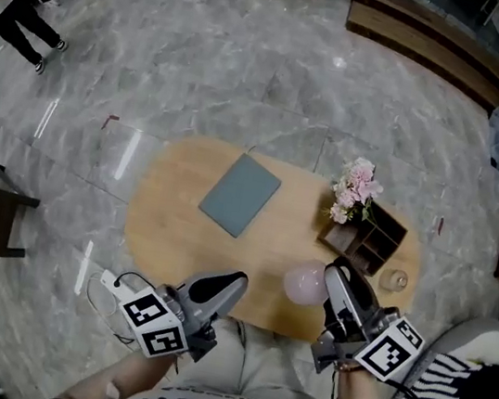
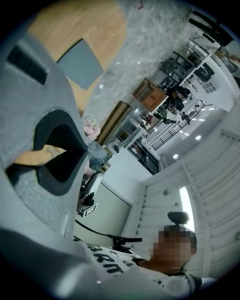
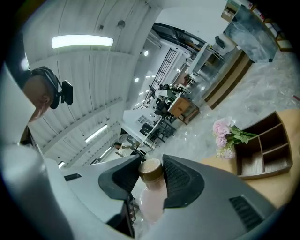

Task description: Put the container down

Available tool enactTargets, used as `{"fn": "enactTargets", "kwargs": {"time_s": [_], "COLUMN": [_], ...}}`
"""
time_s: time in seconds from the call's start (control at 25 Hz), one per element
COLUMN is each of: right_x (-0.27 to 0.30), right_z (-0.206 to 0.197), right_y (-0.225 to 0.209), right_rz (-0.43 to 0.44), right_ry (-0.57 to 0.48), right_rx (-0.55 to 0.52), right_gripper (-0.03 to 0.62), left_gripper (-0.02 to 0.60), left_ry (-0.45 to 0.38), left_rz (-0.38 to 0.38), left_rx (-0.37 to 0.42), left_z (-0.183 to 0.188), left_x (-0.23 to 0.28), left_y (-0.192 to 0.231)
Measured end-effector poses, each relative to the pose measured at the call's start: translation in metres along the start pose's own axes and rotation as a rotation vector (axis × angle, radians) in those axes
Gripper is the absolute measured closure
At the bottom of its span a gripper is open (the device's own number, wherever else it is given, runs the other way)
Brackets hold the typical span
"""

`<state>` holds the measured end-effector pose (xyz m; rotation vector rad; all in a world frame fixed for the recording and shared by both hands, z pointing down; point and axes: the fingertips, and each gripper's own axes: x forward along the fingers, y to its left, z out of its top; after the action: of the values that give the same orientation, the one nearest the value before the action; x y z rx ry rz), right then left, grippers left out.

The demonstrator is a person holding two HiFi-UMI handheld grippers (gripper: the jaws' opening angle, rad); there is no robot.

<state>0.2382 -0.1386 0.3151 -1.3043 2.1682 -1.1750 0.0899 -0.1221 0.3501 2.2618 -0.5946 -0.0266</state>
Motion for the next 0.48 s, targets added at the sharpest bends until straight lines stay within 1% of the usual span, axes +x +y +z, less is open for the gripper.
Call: {"fn": "enactTargets", "kwargs": {"time_s": [0.04,0.12,0.2,0.28,0.36,0.48], "right_x": [0.004,0.013,0.023,0.034,0.043,0.053], "right_z": [-0.008,-0.025,-0.041,-0.058,-0.077,-0.106], "right_y": [-0.011,-0.033,-0.055,-0.075,-0.096,-0.124], "right_rz": [-0.005,-0.014,-0.022,-0.033,-0.05,-0.088], "right_ry": [0.009,0.023,0.031,0.032,0.034,0.035], "right_rx": [0.008,0.022,0.023,0.017,0.014,0.008], "right_gripper": [0.457,0.457,0.457,0.457,0.457,0.457], "left_gripper": [0.568,0.568,0.568,0.568,0.568,0.568], "left_ry": [0.001,0.004,0.02,0.038,0.038,0.03], "left_rz": [-0.015,-0.02,-0.004,0.023,0.067,0.141], "left_rx": [-0.02,-0.047,-0.043,-0.014,0.003,-0.015], "left_z": [-0.007,-0.021,-0.036,-0.051,-0.065,-0.086], "left_x": [0.005,0.015,0.027,0.036,0.041,0.044], "left_y": [0.007,0.027,0.051,0.077,0.104,0.141]}}
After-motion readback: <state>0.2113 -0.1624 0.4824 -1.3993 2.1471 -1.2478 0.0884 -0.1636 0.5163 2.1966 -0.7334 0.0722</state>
